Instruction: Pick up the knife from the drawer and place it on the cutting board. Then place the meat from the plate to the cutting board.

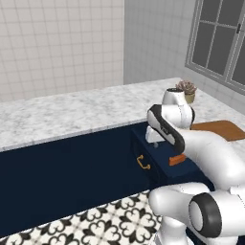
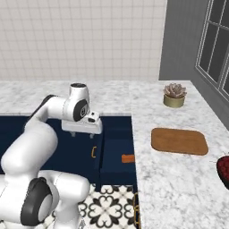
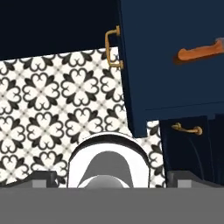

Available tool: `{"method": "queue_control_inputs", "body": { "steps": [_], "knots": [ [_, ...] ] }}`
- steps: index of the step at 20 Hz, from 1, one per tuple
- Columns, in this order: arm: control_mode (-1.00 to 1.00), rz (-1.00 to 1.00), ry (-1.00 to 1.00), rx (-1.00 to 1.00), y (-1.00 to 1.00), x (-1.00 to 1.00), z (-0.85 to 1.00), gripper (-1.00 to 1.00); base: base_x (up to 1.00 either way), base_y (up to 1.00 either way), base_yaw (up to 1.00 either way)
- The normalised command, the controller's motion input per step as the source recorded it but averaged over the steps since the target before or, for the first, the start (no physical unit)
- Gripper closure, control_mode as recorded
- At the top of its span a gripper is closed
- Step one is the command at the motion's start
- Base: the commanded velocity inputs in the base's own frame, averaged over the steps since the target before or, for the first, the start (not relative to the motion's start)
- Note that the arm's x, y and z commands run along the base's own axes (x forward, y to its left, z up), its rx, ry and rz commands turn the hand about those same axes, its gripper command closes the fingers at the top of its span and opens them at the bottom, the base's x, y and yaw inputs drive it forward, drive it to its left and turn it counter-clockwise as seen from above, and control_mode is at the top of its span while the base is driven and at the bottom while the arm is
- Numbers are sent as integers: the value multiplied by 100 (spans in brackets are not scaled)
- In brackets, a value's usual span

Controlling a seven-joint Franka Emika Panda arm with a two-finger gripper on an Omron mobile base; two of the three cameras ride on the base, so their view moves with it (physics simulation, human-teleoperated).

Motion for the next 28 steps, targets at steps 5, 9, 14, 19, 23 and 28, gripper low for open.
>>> {"method": "queue_control_inputs", "body": {
  "steps": [5, 9, 14, 19, 23, 28],
  "knots": [
    [-100, -22, 1, 1, -25, 40, -96, -100, 0, 0, 0],
    [-100, -2, 0, -9, 0, 36, -94, -100, 0, 0, 0],
    [-100, 0, -5, -4, -15, 15, -55, -100, 0, 0, 0],
    [-100, 0, 0, -2, 0, 41, -37, -100, 0, 0, 0],
    [-100, 0, 7, 0, -3, 60, -14, -100, 0, 0, 0],
    [-100, 3, 4, 0, -3, 29, -38, -100, 0, 0, 0]
  ]
}}
